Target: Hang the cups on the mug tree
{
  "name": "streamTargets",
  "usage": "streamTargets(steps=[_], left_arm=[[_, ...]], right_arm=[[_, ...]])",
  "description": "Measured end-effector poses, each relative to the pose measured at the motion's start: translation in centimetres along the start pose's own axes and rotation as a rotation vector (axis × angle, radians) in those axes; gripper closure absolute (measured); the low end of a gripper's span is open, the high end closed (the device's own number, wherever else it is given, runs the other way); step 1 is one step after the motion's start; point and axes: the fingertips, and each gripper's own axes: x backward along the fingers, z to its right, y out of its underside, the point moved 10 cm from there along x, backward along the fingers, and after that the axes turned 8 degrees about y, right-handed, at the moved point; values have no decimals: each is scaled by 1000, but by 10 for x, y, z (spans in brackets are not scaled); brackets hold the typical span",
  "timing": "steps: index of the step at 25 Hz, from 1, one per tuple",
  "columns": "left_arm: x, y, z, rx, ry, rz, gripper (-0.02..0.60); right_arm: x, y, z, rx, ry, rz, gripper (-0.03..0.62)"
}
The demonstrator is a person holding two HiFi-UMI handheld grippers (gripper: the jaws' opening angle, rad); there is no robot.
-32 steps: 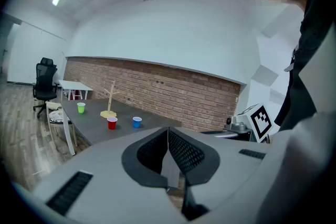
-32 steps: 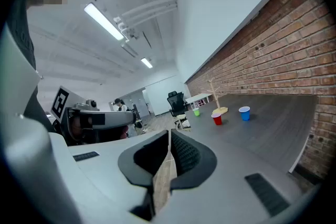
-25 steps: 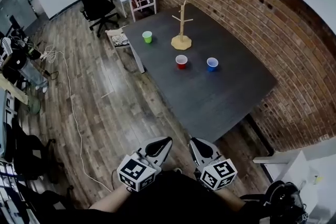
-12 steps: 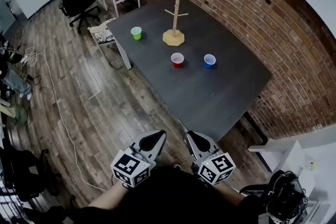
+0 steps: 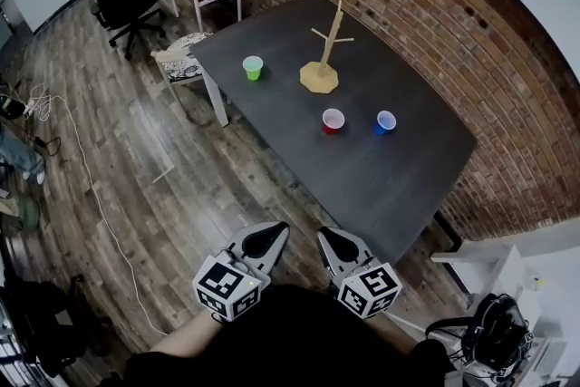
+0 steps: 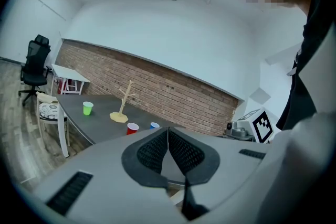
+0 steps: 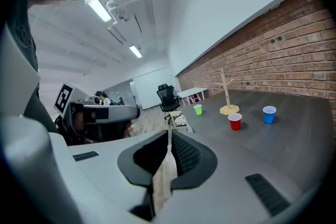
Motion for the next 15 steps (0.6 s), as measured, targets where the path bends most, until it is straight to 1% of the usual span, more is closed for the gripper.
streamTargets(steps=[5,9,12,15], left_arm=[[18,-3,-39,29,13,5,561],[17,-1,-61,73,32,10,561],[4,3,-73,101,64,-19,561],[-9,2,-89,108,75,-52,560]], right_arm=[[-32,-5,-17,-4,34,-40,551],[-47,-7,-19,-14,68,-72,551],[-55,-5,-12,-34,93,-86,551],[-72,-5,9,-90,123,-76,551]])
